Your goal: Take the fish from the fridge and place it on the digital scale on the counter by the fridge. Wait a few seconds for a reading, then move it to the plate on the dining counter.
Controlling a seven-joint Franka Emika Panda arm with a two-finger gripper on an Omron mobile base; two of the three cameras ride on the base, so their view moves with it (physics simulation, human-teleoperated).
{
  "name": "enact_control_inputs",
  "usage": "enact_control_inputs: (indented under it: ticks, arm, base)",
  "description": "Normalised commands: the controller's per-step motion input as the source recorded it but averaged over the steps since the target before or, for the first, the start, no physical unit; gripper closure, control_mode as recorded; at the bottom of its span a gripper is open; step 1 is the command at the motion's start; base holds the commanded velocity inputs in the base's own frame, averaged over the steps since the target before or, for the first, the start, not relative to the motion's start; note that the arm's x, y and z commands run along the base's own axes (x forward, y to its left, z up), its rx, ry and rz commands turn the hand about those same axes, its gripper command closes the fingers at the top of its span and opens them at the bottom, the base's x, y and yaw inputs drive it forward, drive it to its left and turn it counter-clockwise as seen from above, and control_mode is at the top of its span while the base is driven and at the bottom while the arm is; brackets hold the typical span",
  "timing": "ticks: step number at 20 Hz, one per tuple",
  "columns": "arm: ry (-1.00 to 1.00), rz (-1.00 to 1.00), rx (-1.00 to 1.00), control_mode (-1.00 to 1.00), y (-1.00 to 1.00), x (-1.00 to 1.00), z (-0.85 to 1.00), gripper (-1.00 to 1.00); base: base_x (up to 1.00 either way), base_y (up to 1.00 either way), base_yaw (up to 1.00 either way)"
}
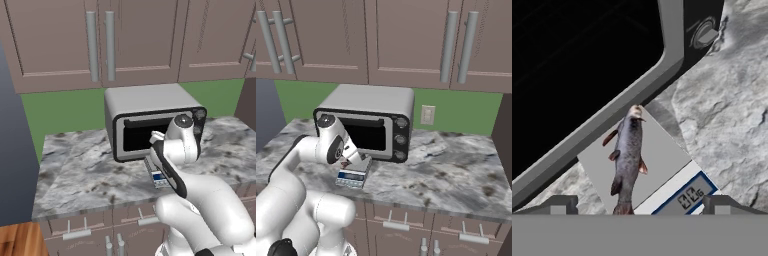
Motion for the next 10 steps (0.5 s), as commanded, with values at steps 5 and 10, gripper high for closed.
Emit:
enact_control_inputs:
  ticks: [5, 10]
  arm:
    - [0.00, 0.00, 0.00, -1.00, 0.01, 0.00, 0.00, -1.00]
    - [0.00, 0.00, 0.00, -1.00, 0.00, 0.00, 0.00, -1.00]
  base:
    - [0.00, 0.00, 0.00]
    - [0.00, 0.00, 0.00]
